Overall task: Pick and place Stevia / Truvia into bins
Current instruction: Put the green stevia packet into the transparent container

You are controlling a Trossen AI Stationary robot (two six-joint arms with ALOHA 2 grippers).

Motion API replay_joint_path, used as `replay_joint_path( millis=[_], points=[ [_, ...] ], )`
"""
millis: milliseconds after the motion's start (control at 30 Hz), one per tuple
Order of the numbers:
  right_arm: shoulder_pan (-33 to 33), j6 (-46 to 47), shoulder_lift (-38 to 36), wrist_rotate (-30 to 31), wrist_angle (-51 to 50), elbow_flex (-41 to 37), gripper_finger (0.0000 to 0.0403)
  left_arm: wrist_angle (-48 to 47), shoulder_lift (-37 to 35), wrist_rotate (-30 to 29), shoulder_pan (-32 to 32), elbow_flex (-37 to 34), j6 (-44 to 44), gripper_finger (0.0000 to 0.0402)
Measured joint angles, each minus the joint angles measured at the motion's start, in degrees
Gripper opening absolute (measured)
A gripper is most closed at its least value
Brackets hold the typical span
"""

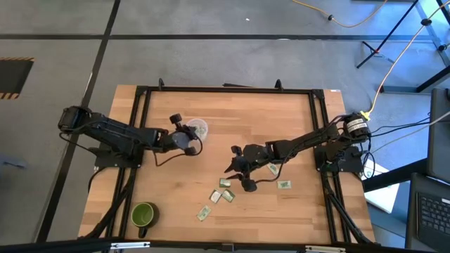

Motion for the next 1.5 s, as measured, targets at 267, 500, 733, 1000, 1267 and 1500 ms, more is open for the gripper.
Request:
replay_joint_path(
  millis=[267, 500, 733, 1000, 1267, 1500],
  points=[
    [0.0, 0.1, 0.0, 0.0, 0.0, 0.0, 0.0129, 0.0, 0.0, 4.6, 0.0, 0.0, 6.8, 0.0044],
    [0.0, 1.5, 0.0, -3.0, -0.4, 0.0, 0.0129, 1.3, -0.3, 4.3, -1.0, 0.0, 7.3, 0.0085],
    [0.2, -0.1, 1.5, -2.9, -1.1, 0.0, 0.0129, 6.7, -3.5, 5.0, -5.1, 0.0, -0.2, 0.0091],
    [0.4, -1.4, 8.2, -1.3, 1.3, 0.0, 0.0129, 14.6, -4.4, 13.0, -8.6, 0.0, -6.7, 0.0081],
    [0.4, -1.4, 12.0, 2.3, 1.6, 0.0, 0.0129, 16.0, -4.3, 13.2, -9.4, 0.0, -6.3, 0.0083],
    [0.4, -1.2, 13.0, 2.6, 0.6, 0.0, 0.0102, 16.0, -4.3, 13.2, -9.4, 0.0, -6.2, 0.0079]
  ],
)
